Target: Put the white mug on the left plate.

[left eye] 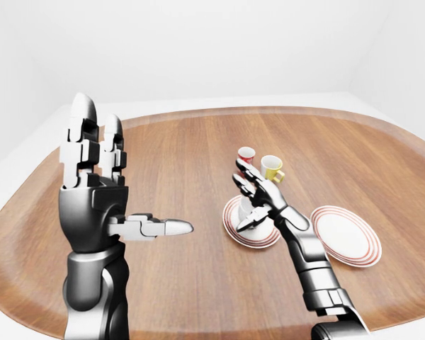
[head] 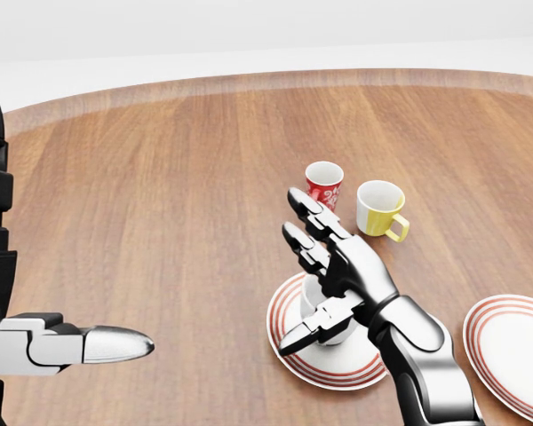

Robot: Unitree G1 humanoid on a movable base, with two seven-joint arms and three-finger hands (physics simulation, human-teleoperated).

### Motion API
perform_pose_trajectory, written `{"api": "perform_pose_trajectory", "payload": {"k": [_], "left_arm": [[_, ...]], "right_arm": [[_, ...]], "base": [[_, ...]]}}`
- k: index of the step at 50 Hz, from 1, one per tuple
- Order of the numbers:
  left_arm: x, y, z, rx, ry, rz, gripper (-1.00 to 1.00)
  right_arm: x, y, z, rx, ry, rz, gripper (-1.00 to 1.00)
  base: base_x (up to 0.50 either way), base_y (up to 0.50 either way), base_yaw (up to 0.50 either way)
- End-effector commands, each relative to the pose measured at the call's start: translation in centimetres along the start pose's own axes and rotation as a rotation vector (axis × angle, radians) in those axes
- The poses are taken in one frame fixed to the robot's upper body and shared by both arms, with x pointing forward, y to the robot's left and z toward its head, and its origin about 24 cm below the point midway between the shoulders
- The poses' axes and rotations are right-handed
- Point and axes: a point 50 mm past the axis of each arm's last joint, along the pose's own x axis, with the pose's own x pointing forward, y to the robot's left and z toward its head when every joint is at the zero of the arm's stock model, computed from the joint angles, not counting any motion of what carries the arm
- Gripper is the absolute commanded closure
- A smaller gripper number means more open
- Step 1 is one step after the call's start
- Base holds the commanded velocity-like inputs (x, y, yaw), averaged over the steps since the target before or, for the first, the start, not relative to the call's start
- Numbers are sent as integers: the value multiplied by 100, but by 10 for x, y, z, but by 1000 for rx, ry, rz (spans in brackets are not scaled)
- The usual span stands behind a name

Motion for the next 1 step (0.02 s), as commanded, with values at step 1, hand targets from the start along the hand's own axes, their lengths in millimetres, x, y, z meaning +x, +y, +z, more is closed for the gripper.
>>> {"api": "perform_pose_trajectory", "payload": {"k": [1], "left_arm": [[0, 1, 2, 0, -9, 3, -100]], "right_arm": [[-21, 0, -32, 108, 63, -57, -100]], "base": [[0, 0, 0]]}}
